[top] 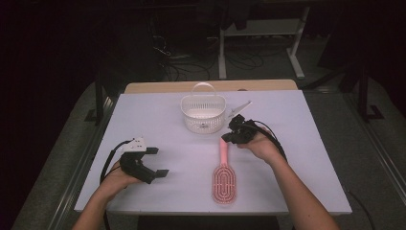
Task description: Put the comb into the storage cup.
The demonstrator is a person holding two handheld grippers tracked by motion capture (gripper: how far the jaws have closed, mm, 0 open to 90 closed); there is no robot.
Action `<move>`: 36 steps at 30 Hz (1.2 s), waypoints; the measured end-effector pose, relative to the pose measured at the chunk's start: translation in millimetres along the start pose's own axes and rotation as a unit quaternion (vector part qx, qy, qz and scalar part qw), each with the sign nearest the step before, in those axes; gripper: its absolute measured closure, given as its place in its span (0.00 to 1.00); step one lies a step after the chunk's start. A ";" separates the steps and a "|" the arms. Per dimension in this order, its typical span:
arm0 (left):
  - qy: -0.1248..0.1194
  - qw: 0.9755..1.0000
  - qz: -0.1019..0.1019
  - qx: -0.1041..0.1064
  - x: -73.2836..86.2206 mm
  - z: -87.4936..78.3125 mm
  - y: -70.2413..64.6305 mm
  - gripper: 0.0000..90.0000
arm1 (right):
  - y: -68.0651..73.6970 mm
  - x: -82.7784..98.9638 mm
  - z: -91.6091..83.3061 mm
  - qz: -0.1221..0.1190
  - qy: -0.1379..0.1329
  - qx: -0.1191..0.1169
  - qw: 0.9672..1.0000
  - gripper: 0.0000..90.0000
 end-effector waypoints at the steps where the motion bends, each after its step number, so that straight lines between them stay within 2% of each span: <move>1: 0.001 1.000 0.001 0.000 0.0 0.0 0.0 0.00 | -0.1 -1.9 1.1 -0.001 0.000 0.000 1.000 0.98; 13: 0.001 1.000 0.002 0.001 0.1 0.3 -0.2 0.00 | 0.3 -18.9 26.3 -0.011 0.024 0.003 1.000 0.99; 23: -0.001 1.000 0.000 0.000 0.3 -0.1 0.2 0.00 | -2.7 -22.0 49.5 -0.015 0.052 0.010 0.998 0.99; 36: 0.000 1.000 0.002 0.000 0.0 -0.2 -0.3 0.00 | -6.8 -18.7 55.1 -0.018 0.068 0.026 0.997 0.99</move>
Point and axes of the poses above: each handheld gripper's, and its own axes: z roughly forward along the jaws, x roughly out of its underside, y roughly to its left, the point moved 2 cm from there along z, roughly forward along the jaws, and after that the axes turned 8 degrees about z, right-handed, at the moved point
